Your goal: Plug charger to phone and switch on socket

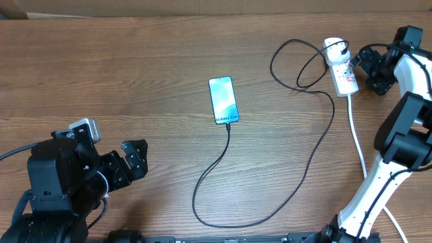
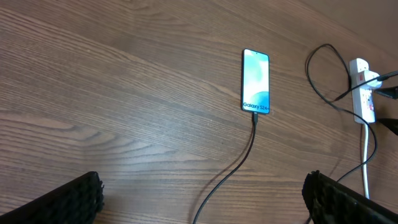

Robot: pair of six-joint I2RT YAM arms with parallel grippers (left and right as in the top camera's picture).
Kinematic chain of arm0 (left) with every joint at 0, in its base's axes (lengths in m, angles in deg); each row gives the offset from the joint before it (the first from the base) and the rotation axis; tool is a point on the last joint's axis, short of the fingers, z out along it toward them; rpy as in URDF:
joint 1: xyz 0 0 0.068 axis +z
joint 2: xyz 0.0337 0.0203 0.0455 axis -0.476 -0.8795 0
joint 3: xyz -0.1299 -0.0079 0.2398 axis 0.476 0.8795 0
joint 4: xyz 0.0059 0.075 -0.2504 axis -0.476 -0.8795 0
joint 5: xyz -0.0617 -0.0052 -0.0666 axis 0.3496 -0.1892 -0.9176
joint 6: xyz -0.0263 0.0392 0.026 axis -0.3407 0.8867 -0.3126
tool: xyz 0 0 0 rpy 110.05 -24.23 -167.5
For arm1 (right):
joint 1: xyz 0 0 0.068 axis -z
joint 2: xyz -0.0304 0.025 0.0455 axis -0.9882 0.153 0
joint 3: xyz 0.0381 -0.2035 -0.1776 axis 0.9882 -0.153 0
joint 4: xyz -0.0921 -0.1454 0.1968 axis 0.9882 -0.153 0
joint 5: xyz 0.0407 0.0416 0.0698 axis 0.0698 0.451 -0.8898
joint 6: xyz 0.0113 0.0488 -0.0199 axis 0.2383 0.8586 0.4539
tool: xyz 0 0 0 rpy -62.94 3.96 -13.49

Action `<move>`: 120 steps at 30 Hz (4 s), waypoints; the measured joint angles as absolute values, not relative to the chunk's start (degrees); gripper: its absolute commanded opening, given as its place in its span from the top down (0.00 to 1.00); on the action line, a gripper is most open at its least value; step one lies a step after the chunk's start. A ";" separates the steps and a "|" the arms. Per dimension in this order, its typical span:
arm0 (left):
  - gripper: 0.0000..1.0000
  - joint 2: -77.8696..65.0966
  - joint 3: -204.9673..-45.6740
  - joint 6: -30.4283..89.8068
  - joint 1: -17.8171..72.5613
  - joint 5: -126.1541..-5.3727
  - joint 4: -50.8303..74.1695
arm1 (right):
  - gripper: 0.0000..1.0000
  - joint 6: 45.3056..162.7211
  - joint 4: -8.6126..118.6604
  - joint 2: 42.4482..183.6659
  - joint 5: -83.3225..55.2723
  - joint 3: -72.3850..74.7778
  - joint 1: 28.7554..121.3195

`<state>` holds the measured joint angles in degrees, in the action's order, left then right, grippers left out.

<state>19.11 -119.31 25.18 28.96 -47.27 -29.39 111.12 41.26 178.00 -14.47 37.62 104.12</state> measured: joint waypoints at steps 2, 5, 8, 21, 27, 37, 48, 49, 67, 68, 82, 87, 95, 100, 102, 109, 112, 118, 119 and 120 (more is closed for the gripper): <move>0.00 19.11 -119.31 25.20 28.96 -47.27 -29.39 | 0.00 111.09 41.24 178.03 -13.88 37.62 104.03; 0.00 19.11 -119.31 25.20 28.96 -47.27 -29.39 | 0.00 111.07 41.26 178.03 -12.83 37.62 103.90; 0.00 19.11 -119.31 25.18 28.96 -47.27 -29.39 | 0.00 111.07 41.22 178.03 -10.80 37.62 103.44; 0.01 19.11 -119.31 25.18 28.96 -47.27 -29.39 | 0.00 111.12 41.68 178.05 -7.92 37.62 101.58; 0.00 19.11 -119.31 25.18 28.96 -47.27 -29.39 | 0.00 111.09 41.66 178.05 -7.59 37.62 101.45; 0.00 19.11 -119.31 25.20 28.96 -47.27 -29.39 | 0.00 109.32 41.61 179.14 -8.83 38.63 101.65; 0.01 19.11 -119.31 25.18 28.96 -47.27 -29.39 | 0.00 108.47 41.07 179.40 -9.53 39.09 101.80; 0.01 19.11 -119.31 25.18 28.96 -47.27 -29.39 | 0.00 108.52 40.96 179.40 -9.53 39.09 101.80; 0.01 19.11 -119.31 25.18 28.96 -47.27 -29.39 | 0.00 107.58 38.97 179.62 -11.06 40.05 102.13; 0.00 19.11 -119.31 25.18 28.96 -47.27 -29.39 | 0.00 107.25 37.83 179.60 -11.76 40.09 102.15; 0.00 19.11 -119.31 25.18 28.96 -47.27 -29.39 | 0.00 104.65 34.71 179.32 -15.48 40.18 101.76; 0.01 19.11 -119.31 25.18 28.96 -47.27 -29.37 | 0.00 107.73 29.88 178.57 -16.13 40.46 102.24; 0.01 19.11 -119.31 25.20 28.96 -47.27 -29.39 | 0.00 110.59 21.55 165.79 -16.24 40.46 107.35; 0.00 19.11 -119.31 25.18 28.96 -47.27 -29.39 | 0.00 111.07 13.51 147.16 -16.29 40.51 107.96; 0.01 19.11 -119.31 25.18 28.96 -47.27 -29.41 | 0.00 111.09 10.27 140.89 -16.29 40.62 107.31; 0.00 19.11 -119.31 25.18 28.96 -47.27 -29.41 | 0.00 110.40 0.37 122.75 -16.27 40.79 100.56; 0.00 19.11 -119.31 25.18 28.96 -47.27 -29.41 | 0.00 110.02 -1.27 116.30 -16.31 39.68 97.06; 0.00 19.11 -119.31 25.18 28.96 -47.27 -29.39 | 0.00 110.00 -8.31 106.66 -16.31 38.41 94.04; 0.00 19.11 -119.31 25.18 28.96 -47.27 -29.37 | 0.00 109.96 -9.14 105.53 -16.29 38.36 93.89; 0.01 19.11 -119.31 25.18 28.96 -47.27 -29.39 | 0.00 110.00 -9.44 104.57 -16.33 38.32 93.91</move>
